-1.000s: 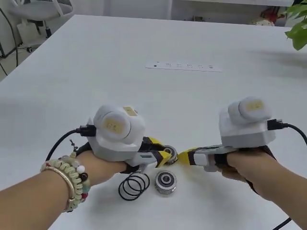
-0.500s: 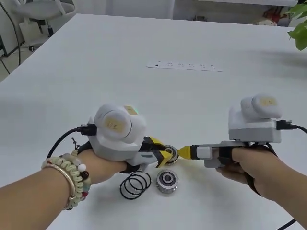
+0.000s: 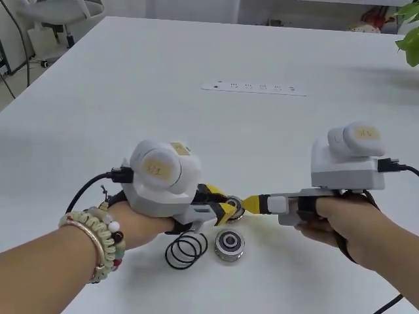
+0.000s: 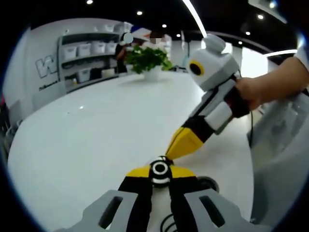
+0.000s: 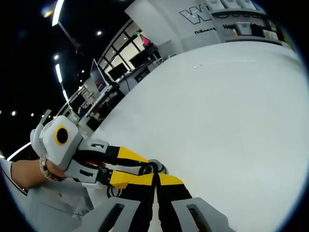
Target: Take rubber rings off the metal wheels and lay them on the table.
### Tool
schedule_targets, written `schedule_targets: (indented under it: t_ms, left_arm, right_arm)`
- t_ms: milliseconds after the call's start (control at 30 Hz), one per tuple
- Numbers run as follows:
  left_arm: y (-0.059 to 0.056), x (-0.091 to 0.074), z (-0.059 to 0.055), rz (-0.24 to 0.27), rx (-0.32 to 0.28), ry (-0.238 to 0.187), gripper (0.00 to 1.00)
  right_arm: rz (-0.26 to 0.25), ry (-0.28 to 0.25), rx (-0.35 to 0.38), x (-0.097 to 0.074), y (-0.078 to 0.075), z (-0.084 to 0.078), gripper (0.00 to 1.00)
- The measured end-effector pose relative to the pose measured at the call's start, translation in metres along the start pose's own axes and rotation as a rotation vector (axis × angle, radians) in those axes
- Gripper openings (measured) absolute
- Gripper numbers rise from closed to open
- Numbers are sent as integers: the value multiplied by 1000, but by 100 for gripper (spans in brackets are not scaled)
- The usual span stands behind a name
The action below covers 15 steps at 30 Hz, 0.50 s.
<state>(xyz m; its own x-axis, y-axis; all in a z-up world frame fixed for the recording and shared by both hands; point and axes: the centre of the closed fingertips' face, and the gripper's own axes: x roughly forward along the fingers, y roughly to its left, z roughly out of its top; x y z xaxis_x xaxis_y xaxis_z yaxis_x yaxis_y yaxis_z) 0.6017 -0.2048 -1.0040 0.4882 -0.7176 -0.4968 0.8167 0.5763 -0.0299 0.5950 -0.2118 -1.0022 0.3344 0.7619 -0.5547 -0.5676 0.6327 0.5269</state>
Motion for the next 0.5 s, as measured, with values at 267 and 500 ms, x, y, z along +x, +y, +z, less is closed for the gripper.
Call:
schedule_targets:
  t_ms: [267, 500]
  left_arm:
    - [0, 0, 0, 4, 9, -1, 13]
    - [1, -1, 1, 5, 0, -5, 13]
  right_arm:
    - [2, 0, -8, 0, 1, 1, 0]
    - [8, -6, -10, 1, 1, 4, 0]
